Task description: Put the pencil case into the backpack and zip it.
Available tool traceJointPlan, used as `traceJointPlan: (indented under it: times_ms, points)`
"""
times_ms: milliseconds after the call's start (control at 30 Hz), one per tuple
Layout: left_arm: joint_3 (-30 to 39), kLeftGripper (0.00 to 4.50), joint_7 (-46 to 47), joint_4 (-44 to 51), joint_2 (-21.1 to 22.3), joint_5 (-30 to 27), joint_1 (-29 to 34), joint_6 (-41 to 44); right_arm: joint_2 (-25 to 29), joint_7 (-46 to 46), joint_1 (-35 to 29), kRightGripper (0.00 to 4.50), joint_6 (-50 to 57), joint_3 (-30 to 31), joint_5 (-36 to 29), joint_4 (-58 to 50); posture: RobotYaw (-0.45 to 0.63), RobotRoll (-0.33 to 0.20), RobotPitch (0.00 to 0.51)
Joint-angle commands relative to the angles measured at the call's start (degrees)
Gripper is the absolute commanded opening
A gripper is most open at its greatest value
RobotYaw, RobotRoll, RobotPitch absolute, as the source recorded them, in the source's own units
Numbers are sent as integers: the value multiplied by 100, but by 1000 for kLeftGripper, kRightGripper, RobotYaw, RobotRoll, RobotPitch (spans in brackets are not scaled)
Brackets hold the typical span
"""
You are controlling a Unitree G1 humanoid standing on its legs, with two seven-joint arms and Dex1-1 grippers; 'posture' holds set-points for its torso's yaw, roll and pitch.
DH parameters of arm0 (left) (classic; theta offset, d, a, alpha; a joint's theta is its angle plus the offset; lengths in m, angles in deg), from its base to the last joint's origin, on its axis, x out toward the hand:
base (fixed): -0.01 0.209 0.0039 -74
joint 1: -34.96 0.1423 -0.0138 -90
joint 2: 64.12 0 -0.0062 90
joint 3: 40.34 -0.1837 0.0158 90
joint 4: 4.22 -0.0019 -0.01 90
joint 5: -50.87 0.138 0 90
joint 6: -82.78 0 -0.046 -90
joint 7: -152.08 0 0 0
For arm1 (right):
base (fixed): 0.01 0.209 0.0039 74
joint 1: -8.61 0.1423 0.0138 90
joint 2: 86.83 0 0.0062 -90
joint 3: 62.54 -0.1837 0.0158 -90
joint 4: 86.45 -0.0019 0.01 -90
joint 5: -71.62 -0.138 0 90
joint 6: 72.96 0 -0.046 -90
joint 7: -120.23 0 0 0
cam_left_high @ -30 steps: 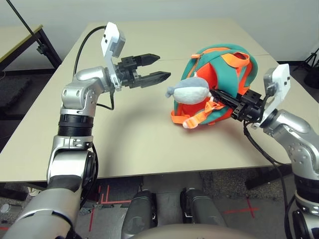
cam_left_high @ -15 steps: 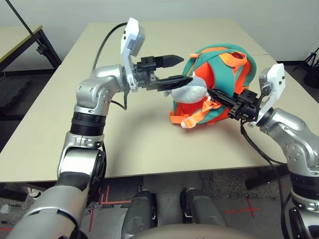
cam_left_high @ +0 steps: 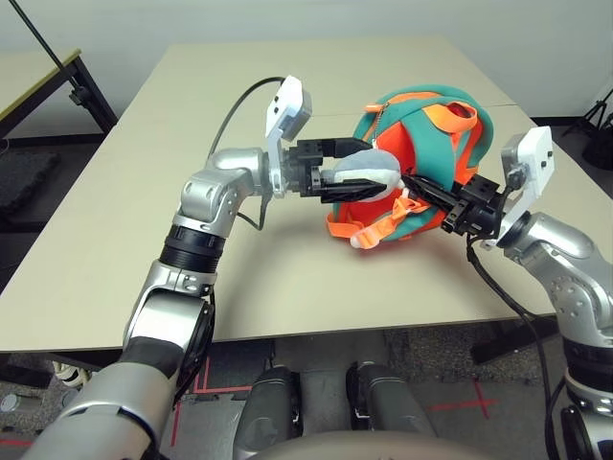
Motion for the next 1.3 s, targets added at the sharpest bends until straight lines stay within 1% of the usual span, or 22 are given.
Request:
traceJointPlan:
  times_ms: [33,67,167,267,333,667,1033,1167,1300]
  points:
    - [-76,3122,9,-164,88,194,181,-131,8,24,73,173,-17,-46,-90,-114,-1,0,60]
    - [-65,2773,4,-173,103,199,198,-136,6,26,82,173,-18,-41,-90,-107,1,0,60]
    - [61,1537,30,-226,226,206,192,-190,1,43,104,173,-21,-16,-82,-79,5,0,61]
    - [243,572,107,-266,346,150,145,-207,-3,56,115,173,-24,-7,-80,-58,10,0,62]
    - [334,254,127,-304,474,152,120,-230,-7,67,128,173,-25,2,-78,-37,14,0,62]
    - [878,253,391,-474,1067,163,-47,-370,-35,152,246,173,-56,87,-43,117,33,0,63]
    - [1289,252,580,-518,1604,95,6,-379,-92,217,299,173,-73,141,10,205,53,0,65]
    - [1292,252,534,-645,1782,99,129,-337,-110,239,302,173,-74,154,36,224,58,0,67]
    - [1090,252,542,-589,1768,187,504,-343,-121,267,312,173,-83,165,63,256,59,0,67]
